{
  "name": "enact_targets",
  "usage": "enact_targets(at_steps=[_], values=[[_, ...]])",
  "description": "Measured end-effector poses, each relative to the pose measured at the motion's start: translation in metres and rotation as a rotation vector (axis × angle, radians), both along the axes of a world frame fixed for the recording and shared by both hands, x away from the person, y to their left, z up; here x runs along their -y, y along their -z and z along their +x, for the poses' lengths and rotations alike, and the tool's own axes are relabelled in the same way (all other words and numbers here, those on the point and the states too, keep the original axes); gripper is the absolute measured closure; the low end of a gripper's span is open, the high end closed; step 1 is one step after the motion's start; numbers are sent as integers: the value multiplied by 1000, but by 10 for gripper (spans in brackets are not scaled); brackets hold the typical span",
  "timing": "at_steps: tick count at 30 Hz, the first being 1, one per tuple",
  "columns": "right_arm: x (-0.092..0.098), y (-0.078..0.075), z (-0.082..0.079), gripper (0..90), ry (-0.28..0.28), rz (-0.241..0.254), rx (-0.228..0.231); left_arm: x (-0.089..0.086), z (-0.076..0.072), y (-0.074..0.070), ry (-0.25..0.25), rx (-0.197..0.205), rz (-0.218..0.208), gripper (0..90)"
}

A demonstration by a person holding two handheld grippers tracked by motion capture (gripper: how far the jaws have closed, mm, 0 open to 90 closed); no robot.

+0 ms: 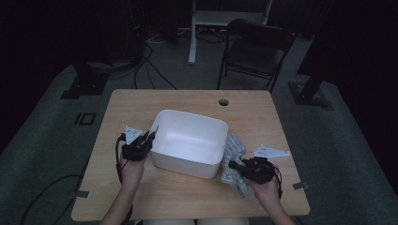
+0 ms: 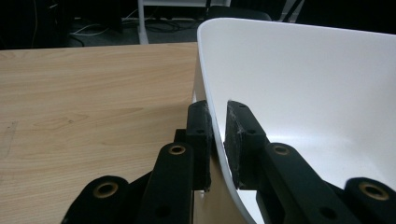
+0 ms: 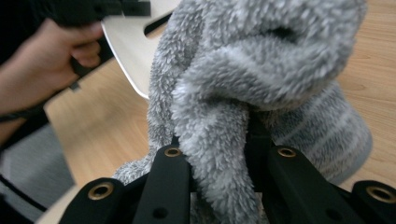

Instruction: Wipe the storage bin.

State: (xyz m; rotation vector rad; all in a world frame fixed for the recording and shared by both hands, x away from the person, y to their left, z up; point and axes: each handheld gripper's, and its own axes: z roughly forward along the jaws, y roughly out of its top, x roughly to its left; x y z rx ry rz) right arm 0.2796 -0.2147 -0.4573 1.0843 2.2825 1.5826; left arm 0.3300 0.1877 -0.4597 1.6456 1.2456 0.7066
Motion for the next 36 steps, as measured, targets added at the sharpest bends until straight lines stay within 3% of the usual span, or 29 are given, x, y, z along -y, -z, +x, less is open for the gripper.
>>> enact_targets(at_steps=[5,9,25,32,36], values=[[-14,9,4,769,15,-61,11,0,0,0,15,-4,6,798],[-15,16,11,770,25,-68,-30,-2,1,0,45,1,-6,795],[-23,45,20,773,68,-142,-106,2,-2,0,21,1,12,798],[-26,69,31,773,78,-186,-187,2,-2,0,23,0,14,798],[-26,73,35,774,71,-189,-201,2,-2,0,23,0,11,797]])
